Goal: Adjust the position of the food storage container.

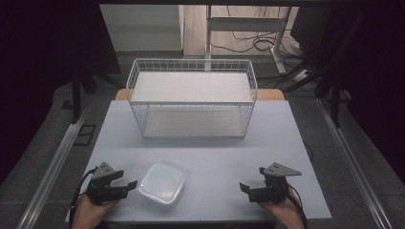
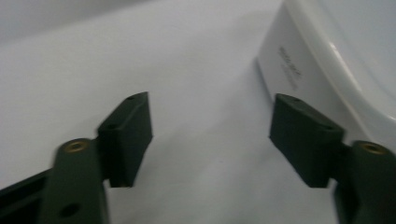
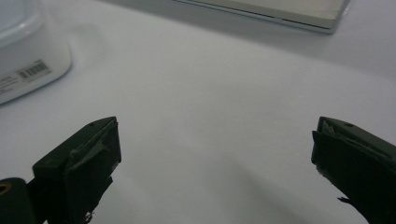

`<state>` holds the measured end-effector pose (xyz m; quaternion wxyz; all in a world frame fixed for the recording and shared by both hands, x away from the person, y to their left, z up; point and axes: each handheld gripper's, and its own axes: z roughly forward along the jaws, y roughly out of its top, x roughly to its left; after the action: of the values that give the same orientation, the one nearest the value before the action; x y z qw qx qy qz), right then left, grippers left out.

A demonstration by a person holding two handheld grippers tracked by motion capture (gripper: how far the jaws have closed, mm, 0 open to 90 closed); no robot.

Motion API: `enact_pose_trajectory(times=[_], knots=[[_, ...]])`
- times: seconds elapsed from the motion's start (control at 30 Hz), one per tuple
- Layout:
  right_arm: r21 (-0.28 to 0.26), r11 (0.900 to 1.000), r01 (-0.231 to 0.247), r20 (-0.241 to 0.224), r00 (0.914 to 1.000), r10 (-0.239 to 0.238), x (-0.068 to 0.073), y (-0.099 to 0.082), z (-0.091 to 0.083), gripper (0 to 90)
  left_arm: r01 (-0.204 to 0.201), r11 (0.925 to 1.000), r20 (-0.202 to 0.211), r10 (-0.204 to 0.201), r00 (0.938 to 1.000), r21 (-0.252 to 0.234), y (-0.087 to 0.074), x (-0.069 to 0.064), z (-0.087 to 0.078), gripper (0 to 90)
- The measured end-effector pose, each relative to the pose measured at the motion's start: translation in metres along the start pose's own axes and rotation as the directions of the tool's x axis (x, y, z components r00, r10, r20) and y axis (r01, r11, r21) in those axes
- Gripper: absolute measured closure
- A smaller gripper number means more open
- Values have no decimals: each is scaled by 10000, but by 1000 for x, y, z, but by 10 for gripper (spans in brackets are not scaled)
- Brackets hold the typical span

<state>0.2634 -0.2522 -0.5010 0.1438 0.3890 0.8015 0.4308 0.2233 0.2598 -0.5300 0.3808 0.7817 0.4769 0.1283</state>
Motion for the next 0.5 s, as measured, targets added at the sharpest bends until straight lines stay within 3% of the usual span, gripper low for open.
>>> enact_pose_trajectory(times=[0.13,0.23,0.27,0.3,0.37,0.5], knots=[[110,9999,62,-222,9997,-60,5,2,1,43,-80,9993,325,68,9994,360,3,-5,3,474],[391,9991,139,-533,9985,-118,10,3,4,76,-387,9964,486,351,9982,749,7,-14,5,597],[391,9991,139,-533,9985,-118,10,3,4,76,-387,9964,486,351,9982,749,7,-14,5,639],[485,9986,209,-654,9977,-177,13,3,5,88,-486,9959,849,421,9955,766,8,-17,6,688],[584,9980,238,-769,9969,-192,16,4,6,103,-463,9961,1017,386,9941,749,10,-20,7,787],[641,9977,202,-1058,9943,-134,20,4,8,139,-337,9971,1220,252,9922,681,12,-21,8,865]])
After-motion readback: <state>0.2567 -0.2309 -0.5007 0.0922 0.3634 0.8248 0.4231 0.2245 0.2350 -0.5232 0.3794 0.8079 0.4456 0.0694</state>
